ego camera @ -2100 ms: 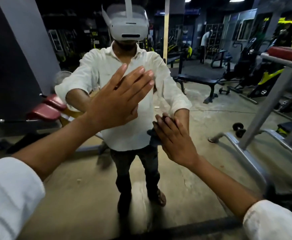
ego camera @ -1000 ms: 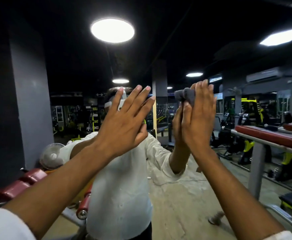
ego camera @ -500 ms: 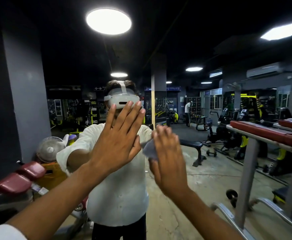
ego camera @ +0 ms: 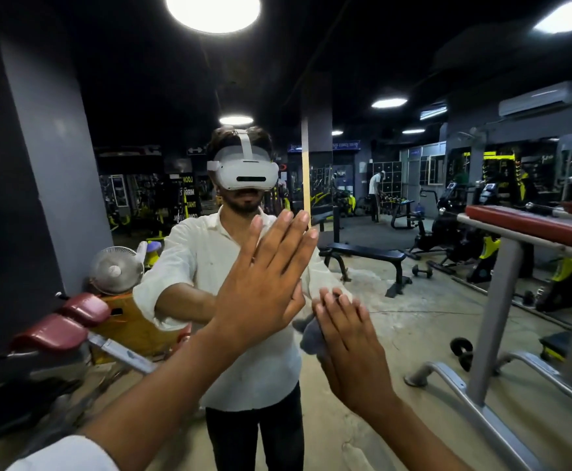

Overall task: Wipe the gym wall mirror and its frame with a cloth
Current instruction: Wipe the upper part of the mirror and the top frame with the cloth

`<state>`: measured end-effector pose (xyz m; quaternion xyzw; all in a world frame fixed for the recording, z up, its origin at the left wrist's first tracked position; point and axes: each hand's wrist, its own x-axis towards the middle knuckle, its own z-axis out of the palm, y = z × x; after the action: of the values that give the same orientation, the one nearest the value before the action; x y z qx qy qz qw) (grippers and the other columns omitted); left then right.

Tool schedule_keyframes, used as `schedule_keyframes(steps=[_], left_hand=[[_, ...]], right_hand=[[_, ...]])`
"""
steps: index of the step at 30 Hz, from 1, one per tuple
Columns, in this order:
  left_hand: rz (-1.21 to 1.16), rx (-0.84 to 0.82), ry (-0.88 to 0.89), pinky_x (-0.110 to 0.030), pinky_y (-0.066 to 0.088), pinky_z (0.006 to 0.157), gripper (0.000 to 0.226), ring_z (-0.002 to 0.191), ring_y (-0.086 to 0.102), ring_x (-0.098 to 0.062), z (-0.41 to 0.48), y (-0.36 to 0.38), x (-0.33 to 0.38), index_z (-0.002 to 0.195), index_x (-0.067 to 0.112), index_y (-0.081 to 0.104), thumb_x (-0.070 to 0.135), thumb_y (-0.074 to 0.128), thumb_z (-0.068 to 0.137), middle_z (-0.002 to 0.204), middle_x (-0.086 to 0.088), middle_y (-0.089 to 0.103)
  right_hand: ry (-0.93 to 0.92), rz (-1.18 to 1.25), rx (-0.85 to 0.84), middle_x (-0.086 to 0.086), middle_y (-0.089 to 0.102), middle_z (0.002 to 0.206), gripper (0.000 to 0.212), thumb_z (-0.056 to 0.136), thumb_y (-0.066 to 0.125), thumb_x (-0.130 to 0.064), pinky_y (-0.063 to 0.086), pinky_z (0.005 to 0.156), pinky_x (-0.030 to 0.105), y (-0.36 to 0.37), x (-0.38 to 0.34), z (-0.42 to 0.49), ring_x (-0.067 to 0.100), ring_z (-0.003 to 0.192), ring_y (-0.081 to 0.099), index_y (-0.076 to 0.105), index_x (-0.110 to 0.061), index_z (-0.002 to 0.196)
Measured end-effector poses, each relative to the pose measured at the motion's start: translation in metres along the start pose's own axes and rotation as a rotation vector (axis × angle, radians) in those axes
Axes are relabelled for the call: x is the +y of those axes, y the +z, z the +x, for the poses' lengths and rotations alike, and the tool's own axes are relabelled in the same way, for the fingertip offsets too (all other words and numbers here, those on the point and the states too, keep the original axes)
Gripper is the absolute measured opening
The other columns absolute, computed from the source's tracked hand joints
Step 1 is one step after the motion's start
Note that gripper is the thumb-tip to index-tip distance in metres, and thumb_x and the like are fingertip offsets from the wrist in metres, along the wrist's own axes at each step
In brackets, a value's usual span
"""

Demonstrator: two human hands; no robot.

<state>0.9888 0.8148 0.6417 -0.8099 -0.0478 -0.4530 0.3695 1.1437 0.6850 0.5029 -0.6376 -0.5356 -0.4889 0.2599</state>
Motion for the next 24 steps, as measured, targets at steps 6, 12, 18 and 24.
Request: schedule_keyframes(steps=[6, 12, 18, 24], left_hand=[[-0.03, -0.007, -0.038, -0.059, 0.007, 0.132, 0.066, 0.162, 0.019, -0.038, -0.052, 0.014, 0.031, 0.166, 0.007, 0.032, 0.034, 0.037, 0.106, 0.174, -0.019, 0.023], [-0.046, 0.015, -0.059, -0.059, 0.012, 0.132, 0.071, 0.161, 0.023, -0.039, -0.065, 0.015, 0.038, 0.164, 0.006, 0.037, 0.026, 0.054, 0.098, 0.172, -0.02, 0.026], [-0.063, 0.088, -0.053, -0.054, 0.022, 0.127, 0.054, 0.144, 0.045, -0.036, -0.045, 0.006, 0.027, 0.143, 0.009, 0.064, 0.026, 0.063, 0.092, 0.154, -0.019, 0.056], [-0.038, 0.203, -0.152, -0.065, 0.028, 0.124, 0.062, 0.153, 0.036, -0.036, 0.055, -0.016, -0.002, 0.149, 0.0, 0.053, 0.023, 0.064, 0.092, 0.165, -0.02, 0.043]], right_hand=[[0.294, 0.115, -0.006, 0.001, -0.003, 0.177, 0.104, 0.093, 0.07, -0.03, 0.007, 0.131, 0.046, 0.015, -0.042, -0.036, 0.025, 0.163, -0.003, 0.0, -0.017, 0.168], [0.122, -0.033, -0.071, 0.003, -0.01, 0.176, 0.093, 0.098, 0.053, -0.034, -0.002, 0.132, 0.044, 0.008, -0.008, -0.058, 0.024, 0.163, -0.005, -0.005, -0.018, 0.168], [0.196, 0.113, 0.139, 0.015, 0.012, 0.174, 0.065, 0.11, 0.033, -0.037, 0.004, 0.132, 0.05, -0.019, 0.023, 0.044, 0.032, 0.163, 0.007, 0.02, -0.003, 0.164], [-0.128, -0.022, 0.132, 0.019, 0.016, 0.173, 0.068, 0.112, 0.04, -0.039, 0.009, 0.132, 0.053, -0.065, 0.056, 0.157, 0.034, 0.162, 0.01, 0.023, 0.001, 0.164]])
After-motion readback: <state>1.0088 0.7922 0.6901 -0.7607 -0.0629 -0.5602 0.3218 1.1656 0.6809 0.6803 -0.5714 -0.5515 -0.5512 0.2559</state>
